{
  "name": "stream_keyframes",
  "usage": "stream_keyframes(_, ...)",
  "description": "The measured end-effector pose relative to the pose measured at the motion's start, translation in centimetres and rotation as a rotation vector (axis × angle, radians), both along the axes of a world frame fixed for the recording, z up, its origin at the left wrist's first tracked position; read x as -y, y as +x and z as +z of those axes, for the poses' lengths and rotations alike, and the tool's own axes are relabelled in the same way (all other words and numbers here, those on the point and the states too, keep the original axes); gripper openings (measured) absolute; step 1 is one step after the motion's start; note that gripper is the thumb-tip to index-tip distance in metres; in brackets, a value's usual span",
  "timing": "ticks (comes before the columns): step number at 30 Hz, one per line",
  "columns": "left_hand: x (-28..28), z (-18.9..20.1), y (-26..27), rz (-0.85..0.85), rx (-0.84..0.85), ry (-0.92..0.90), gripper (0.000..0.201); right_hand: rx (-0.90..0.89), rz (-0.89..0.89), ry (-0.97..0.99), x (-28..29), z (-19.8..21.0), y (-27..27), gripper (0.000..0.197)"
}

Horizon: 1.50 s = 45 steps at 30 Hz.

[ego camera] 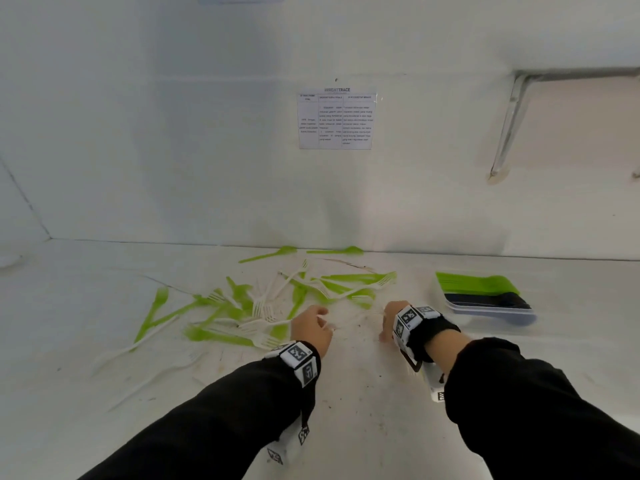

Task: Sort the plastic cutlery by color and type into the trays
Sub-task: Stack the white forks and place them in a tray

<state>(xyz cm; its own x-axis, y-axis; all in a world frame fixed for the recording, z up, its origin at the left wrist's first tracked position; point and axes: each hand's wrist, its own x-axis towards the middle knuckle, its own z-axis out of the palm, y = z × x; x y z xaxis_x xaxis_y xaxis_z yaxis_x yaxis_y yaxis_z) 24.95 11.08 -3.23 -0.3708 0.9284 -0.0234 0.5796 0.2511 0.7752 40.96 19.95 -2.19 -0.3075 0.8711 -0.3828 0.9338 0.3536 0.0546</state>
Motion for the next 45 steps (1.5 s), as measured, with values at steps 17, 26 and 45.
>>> stream_keyframes(17,4.1,0.9,-4.3,0.372,0.755,0.321,0.019,-0.104,-0.136,0.125,2.7,0.3,-2.1,0.030)
stream_keyframes(26,5.3,-0.4,-4.5,0.356,0.855,0.204,0.026,-0.883,-0.156,0.130,3.2,4.1,-6.6,0.002)
stream_keyframes(45,5.7,-0.8,-6.4,0.444,0.876,0.187,0.016,-1.213,-0.066,-0.478,8.5,1.0,-10.5,0.041)
